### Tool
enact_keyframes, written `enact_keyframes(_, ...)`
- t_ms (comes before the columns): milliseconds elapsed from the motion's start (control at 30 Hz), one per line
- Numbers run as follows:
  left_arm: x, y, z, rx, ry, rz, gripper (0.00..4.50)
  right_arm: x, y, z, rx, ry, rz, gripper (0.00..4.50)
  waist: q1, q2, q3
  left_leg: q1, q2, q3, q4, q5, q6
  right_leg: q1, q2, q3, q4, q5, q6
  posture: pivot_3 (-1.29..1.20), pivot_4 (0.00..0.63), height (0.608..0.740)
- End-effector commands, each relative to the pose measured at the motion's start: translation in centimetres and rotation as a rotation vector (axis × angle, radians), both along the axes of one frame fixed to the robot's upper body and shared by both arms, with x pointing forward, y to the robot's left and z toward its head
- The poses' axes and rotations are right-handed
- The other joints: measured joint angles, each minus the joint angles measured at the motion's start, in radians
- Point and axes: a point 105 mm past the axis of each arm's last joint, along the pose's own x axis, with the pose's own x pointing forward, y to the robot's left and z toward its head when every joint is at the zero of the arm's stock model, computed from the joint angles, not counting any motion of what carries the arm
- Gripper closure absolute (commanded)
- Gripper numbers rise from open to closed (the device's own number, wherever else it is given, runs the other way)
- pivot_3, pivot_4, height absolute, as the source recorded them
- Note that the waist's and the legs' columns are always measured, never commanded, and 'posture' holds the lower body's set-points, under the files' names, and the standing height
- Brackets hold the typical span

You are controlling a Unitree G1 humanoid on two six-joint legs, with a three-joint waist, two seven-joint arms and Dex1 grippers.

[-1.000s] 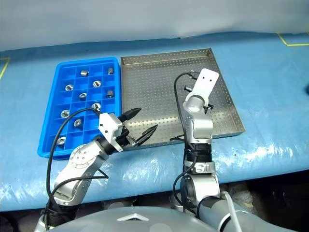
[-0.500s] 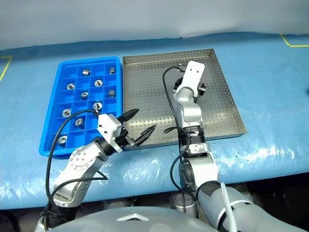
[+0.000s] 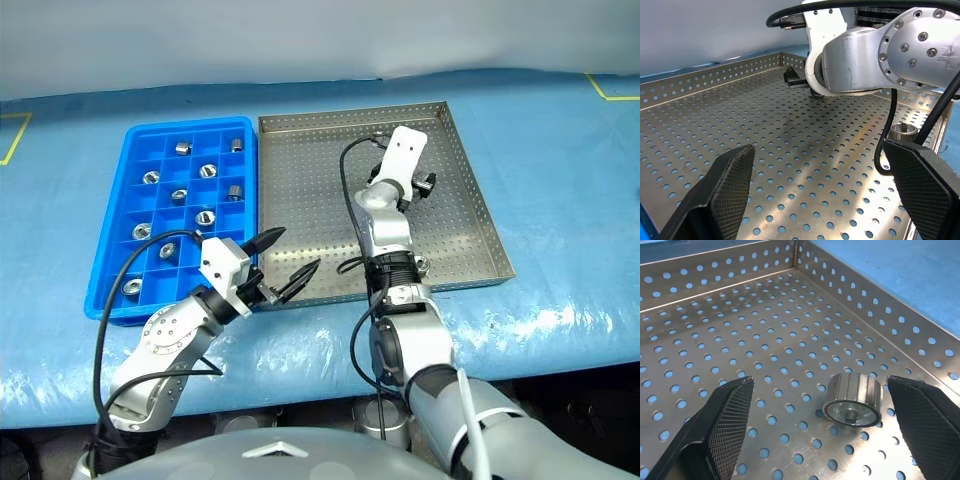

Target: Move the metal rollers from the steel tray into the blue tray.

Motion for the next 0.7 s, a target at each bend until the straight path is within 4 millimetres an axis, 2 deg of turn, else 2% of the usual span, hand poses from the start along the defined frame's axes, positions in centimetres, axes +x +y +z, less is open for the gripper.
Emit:
enact_keyframes(33, -0.4, -0.4, 1.1, -0.023, -0.041, -0.021, 0.00, 0.8, -0.2, 1.7, 0.005, -0.062, -0.035, 0.01, 0.000, 0.000, 0.000, 0.000, 0.000, 0.000, 0.000, 0.000, 0.000, 0.000, 0.000, 0.000, 0.000, 0.000, 0.000, -0.02, 0.150, 0.740)
enact_keyframes(300, -0.6, -0.3, 0.8, -0.022, -0.029, -0.007, 0.00, 1.4, -2.0, 0.9, 0.059, -0.031, -0.097, 0.01, 0.004, 0.000, 0.000, 0.000, 0.000, 0.000, 0.000, 0.000, 0.000, 0.000, 0.000, 0.000, 0.000, 0.000, 0.000, 0.00, 0.150, 0.740)
enact_keyframes(467, -0.6, -0.2, 0.6, -0.022, -0.026, -0.003, 0.00, 1.5, -2.1, 0.0, 0.110, -0.005, -0.085, 0.01, 0.005, 0.000, 0.000, 0.000, 0.000, 0.000, 0.000, 0.000, 0.000, 0.000, 0.000, 0.000, 0.000, 0.000, 0.000, 0.00, 0.150, 0.740)
enact_keyframes(567, -0.6, -0.1, 0.6, -0.022, -0.025, -0.003, 0.00, 1.6, -2.1, -0.3, 0.117, 0.004, -0.078, 0.65, 0.007, 0.000, 0.000, 0.000, 0.000, 0.000, 0.000, 0.000, 0.000, 0.000, 0.000, 0.000, 0.000, 0.000, 0.000, 0.00, 0.150, 0.740)
enact_keyframes(700, -0.6, -0.1, 0.5, -0.022, -0.024, -0.005, 0.00, 1.6, -2.1, -0.4, 0.108, 0.005, -0.064, 1.84, 0.007, 0.000, 0.000, 0.000, 0.000, 0.000, 0.000, 0.000, 0.000, 0.000, 0.000, 0.000, 0.000, 0.000, 0.000, -0.01, 0.150, 0.740)
